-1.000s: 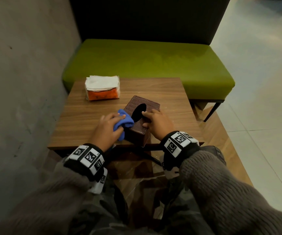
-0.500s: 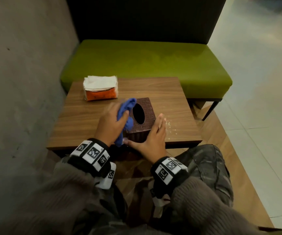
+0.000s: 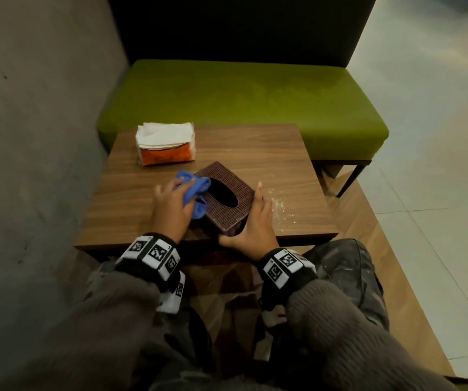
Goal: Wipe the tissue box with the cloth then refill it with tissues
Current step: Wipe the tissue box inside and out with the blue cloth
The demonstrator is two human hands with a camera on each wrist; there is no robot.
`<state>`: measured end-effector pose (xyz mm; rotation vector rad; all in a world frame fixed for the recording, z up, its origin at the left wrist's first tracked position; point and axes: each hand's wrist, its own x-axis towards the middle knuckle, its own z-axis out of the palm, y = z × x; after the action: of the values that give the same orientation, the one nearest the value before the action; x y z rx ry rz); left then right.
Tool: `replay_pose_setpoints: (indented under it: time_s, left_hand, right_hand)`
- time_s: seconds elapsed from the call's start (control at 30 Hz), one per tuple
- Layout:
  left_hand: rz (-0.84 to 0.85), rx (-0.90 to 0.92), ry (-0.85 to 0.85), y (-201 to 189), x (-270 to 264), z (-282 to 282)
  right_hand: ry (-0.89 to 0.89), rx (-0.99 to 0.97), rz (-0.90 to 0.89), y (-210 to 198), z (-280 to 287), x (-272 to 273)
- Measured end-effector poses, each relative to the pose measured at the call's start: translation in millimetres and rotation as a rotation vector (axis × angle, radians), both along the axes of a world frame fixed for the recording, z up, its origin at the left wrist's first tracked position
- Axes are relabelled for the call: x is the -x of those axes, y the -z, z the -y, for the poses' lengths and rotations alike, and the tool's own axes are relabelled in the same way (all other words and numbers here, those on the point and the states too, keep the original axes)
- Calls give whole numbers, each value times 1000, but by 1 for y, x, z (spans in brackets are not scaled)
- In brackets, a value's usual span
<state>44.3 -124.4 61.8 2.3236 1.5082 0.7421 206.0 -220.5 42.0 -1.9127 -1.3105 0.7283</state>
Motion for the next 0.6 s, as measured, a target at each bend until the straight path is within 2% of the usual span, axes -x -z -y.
replay_pose_setpoints:
  time_s: [0.07,0.17,0.2,0.23,0.33,0.37,0.5,0.53,0.6]
  left_hand:
    - [10,-23,86,1,-12,17]
    - [13,-55,434,7,-20,63]
    - [9,-36,491,6,-16,61]
    - [1,-33,484,5,-12,51]
    - [11,-44,253,1,-12,16]
    - [-4,-59,250,-1,-16,17]
    - [-44,-114,528,-1,-33,46]
    - [-44,-96,530,-5,-36,43]
    - [-57,-59,433,-10,-47,32]
  right_hand:
    - [-7,17,0,2,-3,-9]
    - [-22,-10,-49,5,-7,-17]
    - [-34,-30,-42,5,-8,-19]
    - [-39,-44,-22,5,-9,-21]
    - [-47,-40,9,3,-12,-23]
    - [-54,-36,4,2,-12,-24]
    - [-91,-42,-58,2,-10,-32]
    - [-92,-35,-68,2,-10,-34]
    - [-76,-17,-65,3,-11,-33]
